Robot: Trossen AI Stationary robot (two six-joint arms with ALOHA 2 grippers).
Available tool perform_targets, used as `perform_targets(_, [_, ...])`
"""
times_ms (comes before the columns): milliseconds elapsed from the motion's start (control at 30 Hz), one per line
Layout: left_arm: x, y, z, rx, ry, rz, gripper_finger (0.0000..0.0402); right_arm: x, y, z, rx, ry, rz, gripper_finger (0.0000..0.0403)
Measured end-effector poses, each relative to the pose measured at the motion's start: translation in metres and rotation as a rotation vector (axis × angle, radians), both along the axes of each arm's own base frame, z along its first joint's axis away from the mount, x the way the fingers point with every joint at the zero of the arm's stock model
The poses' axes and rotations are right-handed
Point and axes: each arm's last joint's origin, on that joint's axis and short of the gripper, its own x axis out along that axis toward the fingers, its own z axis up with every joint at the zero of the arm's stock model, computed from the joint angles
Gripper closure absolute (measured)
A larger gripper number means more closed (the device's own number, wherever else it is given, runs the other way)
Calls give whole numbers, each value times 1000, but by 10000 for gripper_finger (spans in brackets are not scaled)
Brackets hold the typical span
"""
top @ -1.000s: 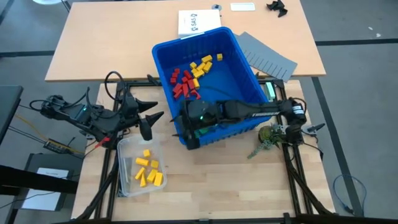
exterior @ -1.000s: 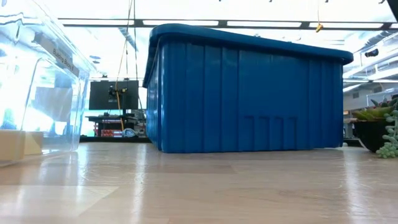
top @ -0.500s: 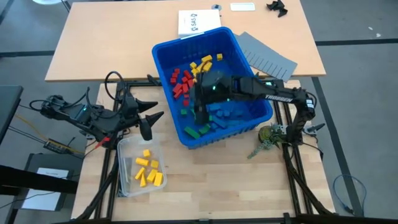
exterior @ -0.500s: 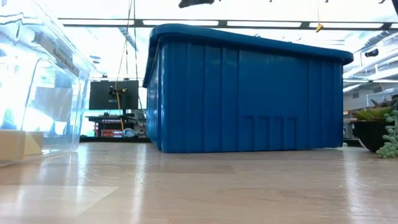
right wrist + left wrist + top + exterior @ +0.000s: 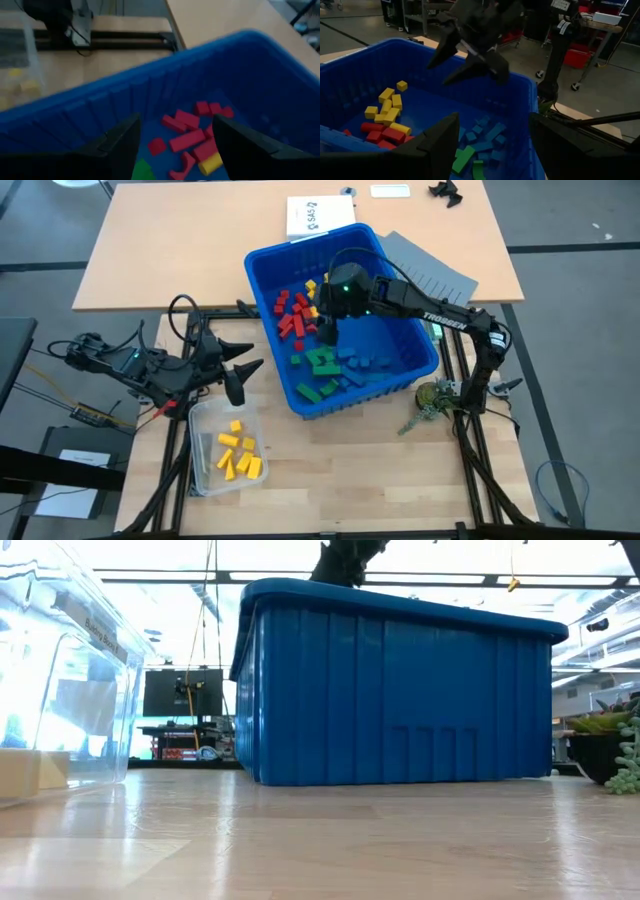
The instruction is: Sort Items/Unsort Items
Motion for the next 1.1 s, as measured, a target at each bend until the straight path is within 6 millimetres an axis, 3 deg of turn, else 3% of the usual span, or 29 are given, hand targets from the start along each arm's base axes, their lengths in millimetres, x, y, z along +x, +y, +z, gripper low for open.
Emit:
perform_targets(533, [1, 0, 3, -13, -33, 0, 153, -4, -43, -53, 127, -30, -181, 143])
perform_targets(800, [1, 0, 3, -15, -38, 0, 153, -5, -61, -63, 136, -133, -234, 98])
perform_targets(1100, [1, 0, 3, -15, -37, 0, 154, -9, -76, -77, 83, -193, -306, 96])
